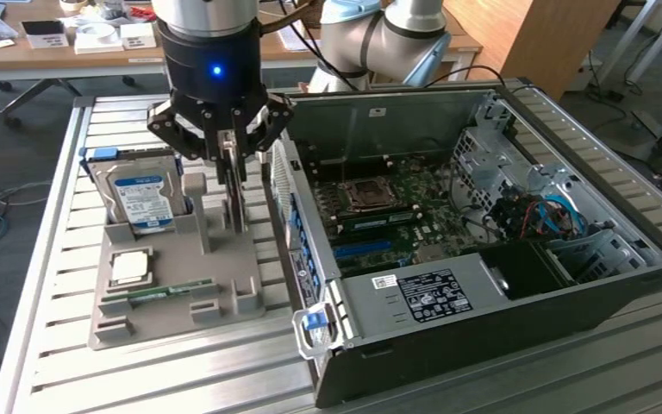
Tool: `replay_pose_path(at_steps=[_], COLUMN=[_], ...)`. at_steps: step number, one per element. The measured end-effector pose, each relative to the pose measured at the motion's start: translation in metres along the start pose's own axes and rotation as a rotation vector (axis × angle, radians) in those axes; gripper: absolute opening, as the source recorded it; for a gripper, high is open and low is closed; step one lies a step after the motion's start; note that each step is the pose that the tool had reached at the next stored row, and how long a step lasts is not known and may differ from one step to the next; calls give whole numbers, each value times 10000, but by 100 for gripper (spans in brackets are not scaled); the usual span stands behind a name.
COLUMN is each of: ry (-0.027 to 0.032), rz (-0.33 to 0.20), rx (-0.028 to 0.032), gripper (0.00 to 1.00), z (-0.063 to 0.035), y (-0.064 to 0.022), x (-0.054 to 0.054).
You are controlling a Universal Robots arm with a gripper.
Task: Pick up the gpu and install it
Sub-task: 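Pick up the gpu and move the gpu toward the slot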
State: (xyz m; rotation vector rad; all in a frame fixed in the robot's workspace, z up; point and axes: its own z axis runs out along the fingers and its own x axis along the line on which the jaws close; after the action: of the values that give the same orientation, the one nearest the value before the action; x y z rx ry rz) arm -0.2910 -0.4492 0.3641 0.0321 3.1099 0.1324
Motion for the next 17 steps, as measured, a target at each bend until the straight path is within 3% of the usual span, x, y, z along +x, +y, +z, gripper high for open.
replay_pose_path(at_steps=[8,17], ry=[-1,1], rz=[0,0], rx=[-2,-1], gripper=[27,27], z=[-108,-126], y=[9,11], x=[-3,-3])
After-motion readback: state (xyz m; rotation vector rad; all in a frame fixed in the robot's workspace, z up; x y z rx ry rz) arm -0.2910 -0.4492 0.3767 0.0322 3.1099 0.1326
